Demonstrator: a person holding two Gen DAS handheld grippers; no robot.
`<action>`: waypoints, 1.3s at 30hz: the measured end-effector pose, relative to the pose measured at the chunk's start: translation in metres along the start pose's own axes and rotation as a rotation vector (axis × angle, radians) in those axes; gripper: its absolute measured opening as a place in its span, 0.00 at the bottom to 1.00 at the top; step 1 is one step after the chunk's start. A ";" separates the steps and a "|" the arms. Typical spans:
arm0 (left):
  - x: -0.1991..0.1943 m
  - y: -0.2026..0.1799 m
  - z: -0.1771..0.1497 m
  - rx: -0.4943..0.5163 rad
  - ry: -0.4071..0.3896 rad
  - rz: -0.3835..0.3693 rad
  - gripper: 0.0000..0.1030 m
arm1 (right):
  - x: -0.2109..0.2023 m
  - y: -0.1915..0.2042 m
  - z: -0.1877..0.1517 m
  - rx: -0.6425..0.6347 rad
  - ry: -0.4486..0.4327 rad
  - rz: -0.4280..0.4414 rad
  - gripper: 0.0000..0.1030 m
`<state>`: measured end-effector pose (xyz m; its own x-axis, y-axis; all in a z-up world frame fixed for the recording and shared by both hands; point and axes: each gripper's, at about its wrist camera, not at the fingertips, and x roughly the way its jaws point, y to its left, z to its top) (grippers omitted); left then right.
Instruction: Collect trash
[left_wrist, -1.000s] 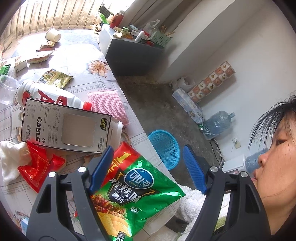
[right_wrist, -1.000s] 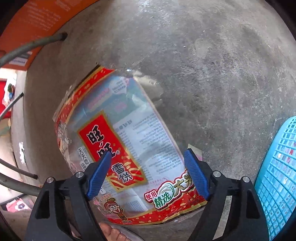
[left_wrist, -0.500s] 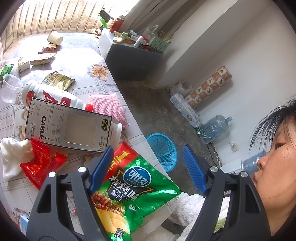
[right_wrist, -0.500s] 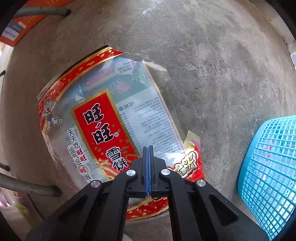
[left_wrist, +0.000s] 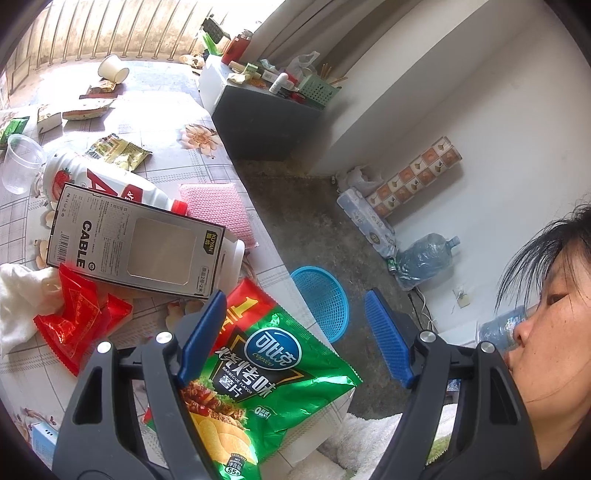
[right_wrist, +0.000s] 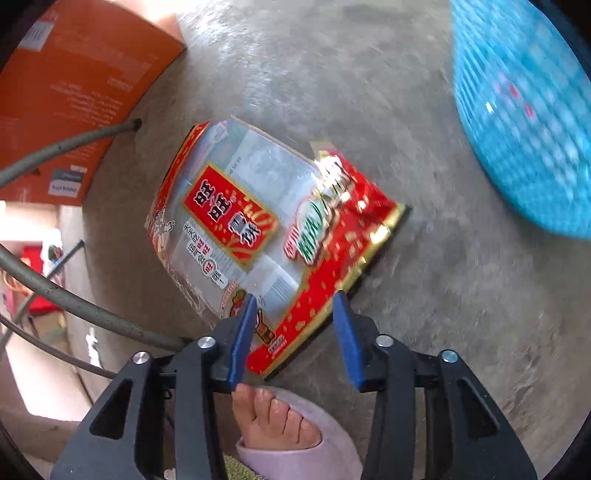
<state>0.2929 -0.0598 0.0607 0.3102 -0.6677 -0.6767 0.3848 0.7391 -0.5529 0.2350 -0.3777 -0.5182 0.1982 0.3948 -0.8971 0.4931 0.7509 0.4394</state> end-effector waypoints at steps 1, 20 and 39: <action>0.001 -0.001 0.000 0.001 0.004 0.001 0.71 | 0.010 -0.015 -0.002 0.071 0.016 0.063 0.50; 0.010 -0.008 0.001 0.013 0.010 0.004 0.71 | 0.046 -0.081 0.010 0.592 0.014 0.650 0.46; 0.008 -0.003 0.002 -0.002 0.003 0.010 0.71 | 0.042 -0.043 0.044 0.555 -0.038 0.733 0.05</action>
<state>0.2963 -0.0677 0.0582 0.3108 -0.6604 -0.6836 0.3800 0.7456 -0.5475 0.2590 -0.4167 -0.5774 0.6446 0.6465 -0.4081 0.5670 -0.0463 0.8224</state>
